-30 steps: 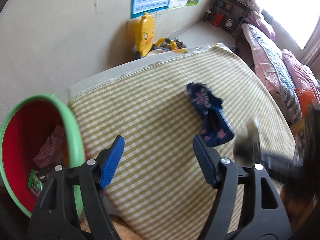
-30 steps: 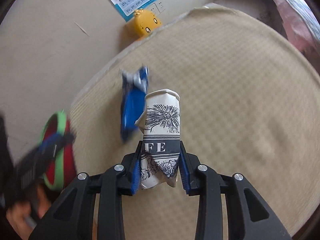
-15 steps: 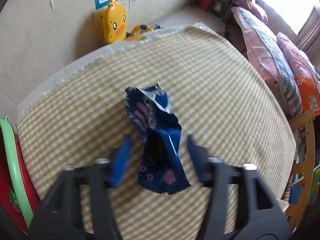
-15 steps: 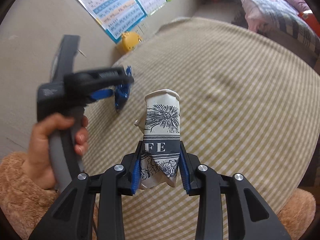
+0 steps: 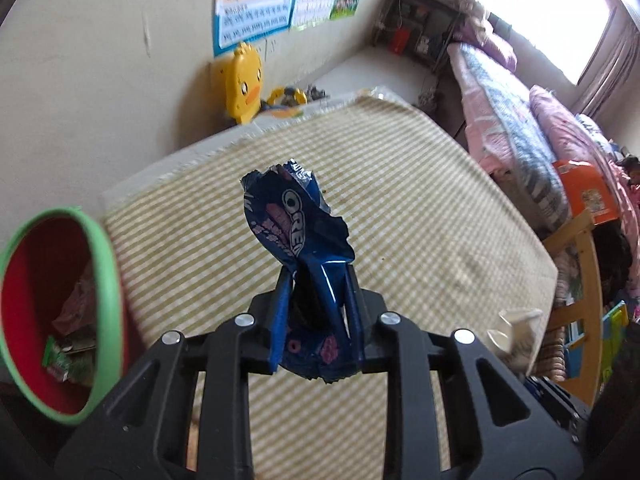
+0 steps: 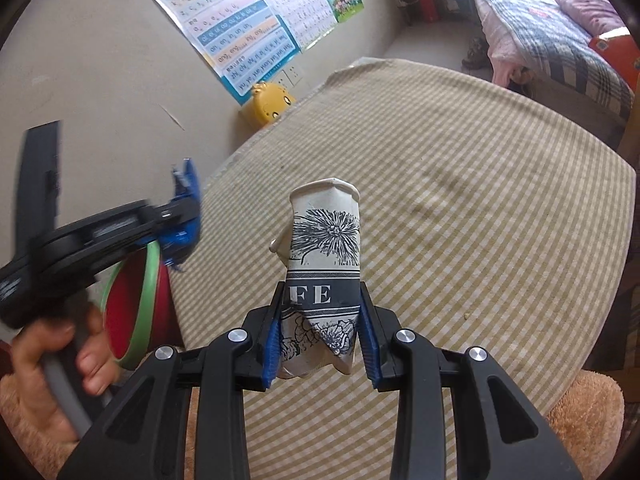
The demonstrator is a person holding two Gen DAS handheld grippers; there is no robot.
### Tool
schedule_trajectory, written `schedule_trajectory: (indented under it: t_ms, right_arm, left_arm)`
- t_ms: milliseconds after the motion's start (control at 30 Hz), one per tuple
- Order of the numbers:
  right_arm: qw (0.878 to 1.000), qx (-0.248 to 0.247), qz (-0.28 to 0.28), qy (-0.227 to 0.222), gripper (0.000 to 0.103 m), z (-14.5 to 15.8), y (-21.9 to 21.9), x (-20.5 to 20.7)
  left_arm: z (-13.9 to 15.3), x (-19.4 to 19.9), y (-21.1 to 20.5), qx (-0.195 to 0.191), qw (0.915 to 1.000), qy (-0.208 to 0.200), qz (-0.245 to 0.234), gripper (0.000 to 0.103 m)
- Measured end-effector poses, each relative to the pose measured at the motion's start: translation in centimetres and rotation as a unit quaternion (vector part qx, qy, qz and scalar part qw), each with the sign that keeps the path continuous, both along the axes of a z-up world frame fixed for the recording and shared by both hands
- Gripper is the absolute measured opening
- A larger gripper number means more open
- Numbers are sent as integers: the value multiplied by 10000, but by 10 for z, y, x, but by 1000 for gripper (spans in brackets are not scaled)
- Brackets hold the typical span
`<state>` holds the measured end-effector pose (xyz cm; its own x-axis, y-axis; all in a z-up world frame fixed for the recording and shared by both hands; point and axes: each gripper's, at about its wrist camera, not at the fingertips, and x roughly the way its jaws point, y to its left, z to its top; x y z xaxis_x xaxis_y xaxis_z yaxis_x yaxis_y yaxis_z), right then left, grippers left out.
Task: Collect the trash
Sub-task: 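Carry the Oreo wrapper and paper cup over the red bucket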
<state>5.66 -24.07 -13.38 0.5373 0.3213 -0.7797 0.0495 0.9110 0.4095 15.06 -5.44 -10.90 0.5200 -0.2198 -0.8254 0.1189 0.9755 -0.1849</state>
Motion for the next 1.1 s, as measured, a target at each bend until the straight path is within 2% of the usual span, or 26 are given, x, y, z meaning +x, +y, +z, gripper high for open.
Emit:
schedule_trajectory:
  t_ms: [233,433,900,1100]
  right_arm:
    - [9995,-178,117,-253,32,22,27,-20]
    - [9978,-396,248,-476,32,41,51,-34]
    - [9920,-767,643,-765,32,62,93,-40]
    - [9894,-796,863,-853,32,68,109,-31]
  left_arm:
    - [29,-60,28,236,9984,-502,82,25]
    - [38,-83,48,306,9970,-695,172,25]
    - [52,-104,85,376,9926,-1052,476,25]
    - [45,-103,109,609,9894,-1050,797,25]
